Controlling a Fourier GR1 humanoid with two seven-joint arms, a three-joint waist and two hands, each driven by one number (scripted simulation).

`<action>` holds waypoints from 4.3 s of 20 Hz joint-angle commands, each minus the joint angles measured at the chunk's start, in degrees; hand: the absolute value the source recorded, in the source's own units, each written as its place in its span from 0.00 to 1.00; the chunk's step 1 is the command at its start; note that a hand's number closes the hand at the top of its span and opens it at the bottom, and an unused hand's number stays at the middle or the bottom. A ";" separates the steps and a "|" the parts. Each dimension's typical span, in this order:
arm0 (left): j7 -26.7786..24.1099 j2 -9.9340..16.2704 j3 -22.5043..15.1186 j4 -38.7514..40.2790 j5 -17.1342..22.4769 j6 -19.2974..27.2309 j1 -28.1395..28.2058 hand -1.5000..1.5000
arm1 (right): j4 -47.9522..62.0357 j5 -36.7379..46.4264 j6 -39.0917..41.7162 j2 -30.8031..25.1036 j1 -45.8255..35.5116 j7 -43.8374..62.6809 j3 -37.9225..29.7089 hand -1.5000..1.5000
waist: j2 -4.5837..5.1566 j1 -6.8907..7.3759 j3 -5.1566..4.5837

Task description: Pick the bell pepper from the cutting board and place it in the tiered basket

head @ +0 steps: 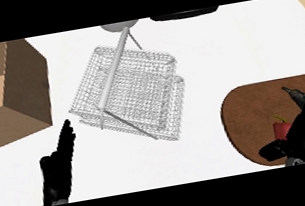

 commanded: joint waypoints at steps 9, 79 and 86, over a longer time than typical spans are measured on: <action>-0.45 -0.85 1.01 2.08 -1.19 -0.40 -1.34 0.50 | 6.08 -4.92 3.89 0.11 -4.00 8.62 -4.17 0.00 | -0.01 -0.27 0.00; 3.00 -3.52 2.52 -2.51 -4.53 -2.88 0.35 0.50 | -21.43 -16.03 12.91 0.09 -39.39 10.84 22.84 1.00 | -0.26 1.21 -0.19; 3.49 -3.07 3.93 -0.51 -4.07 -3.73 -2.49 0.50 | -6.58 -25.78 11.32 0.09 -52.98 9.91 11.87 1.00 | -0.13 0.96 -0.14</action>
